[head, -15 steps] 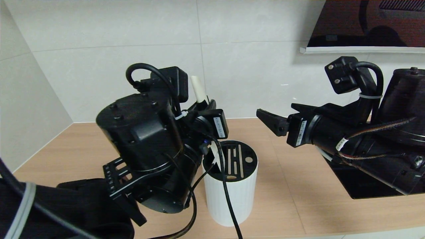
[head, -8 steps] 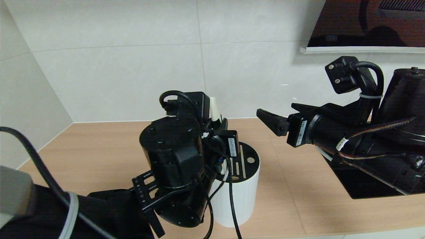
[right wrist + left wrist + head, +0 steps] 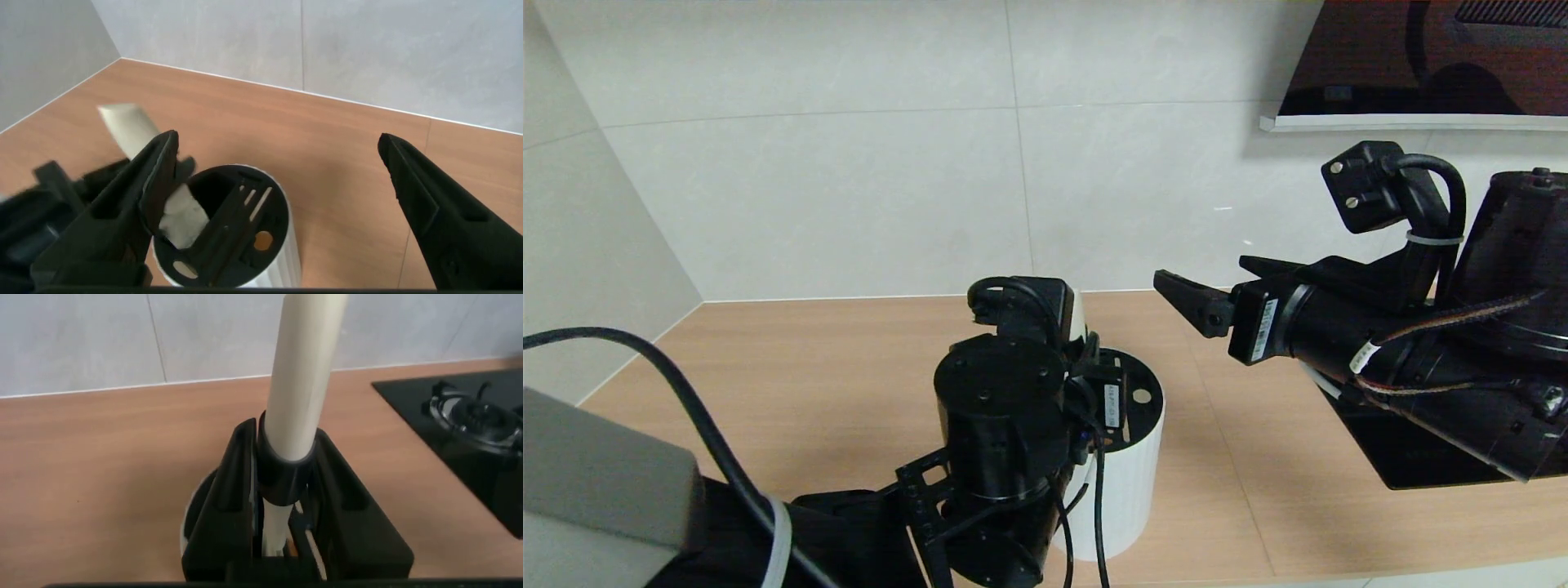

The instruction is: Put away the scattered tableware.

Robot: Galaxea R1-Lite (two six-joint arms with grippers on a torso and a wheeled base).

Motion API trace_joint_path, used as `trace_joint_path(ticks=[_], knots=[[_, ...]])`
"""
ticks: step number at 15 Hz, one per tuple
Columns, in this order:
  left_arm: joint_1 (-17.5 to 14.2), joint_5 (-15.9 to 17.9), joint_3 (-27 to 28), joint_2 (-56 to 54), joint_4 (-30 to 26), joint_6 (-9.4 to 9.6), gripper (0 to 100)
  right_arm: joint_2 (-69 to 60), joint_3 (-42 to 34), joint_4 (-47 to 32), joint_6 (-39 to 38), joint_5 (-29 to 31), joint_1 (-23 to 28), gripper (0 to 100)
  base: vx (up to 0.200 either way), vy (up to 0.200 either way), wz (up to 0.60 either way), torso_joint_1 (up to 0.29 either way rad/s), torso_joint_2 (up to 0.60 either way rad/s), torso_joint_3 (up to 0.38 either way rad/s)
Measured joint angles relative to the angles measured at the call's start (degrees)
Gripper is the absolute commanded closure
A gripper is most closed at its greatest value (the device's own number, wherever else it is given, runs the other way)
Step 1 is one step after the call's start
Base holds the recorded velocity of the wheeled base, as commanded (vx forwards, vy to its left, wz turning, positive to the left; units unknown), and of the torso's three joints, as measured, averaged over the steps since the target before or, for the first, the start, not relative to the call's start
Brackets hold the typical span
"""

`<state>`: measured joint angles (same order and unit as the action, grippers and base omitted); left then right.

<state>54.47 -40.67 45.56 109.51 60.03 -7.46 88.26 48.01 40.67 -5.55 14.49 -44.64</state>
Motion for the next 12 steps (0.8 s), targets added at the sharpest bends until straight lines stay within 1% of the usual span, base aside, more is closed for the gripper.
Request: trace_joint_path(ticks=[4, 11, 12], knots=[[0.02, 0.00, -1.12, 0.91, -1.07, 0.10, 100, 0.00, -0.16, 0.00, 0.09, 0.00, 0.00, 0, 0.000, 0.000, 0.00, 0.000, 0.00, 0.000], [0.02, -0.06, -1.27, 1.21, -1.05, 0.10, 100, 0.00, -0.27, 0.02, 0.09, 0.00, 0.00, 0, 0.000, 0.000, 0.00, 0.000, 0.00, 0.000], [0.02, -0.06, -1.27, 1.21, -1.02, 0.10, 0, 0.00, -0.27, 0.02, 0.09, 0.01, 0.02, 0, 0.000, 0.000, 0.00, 0.000, 0.00, 0.000]])
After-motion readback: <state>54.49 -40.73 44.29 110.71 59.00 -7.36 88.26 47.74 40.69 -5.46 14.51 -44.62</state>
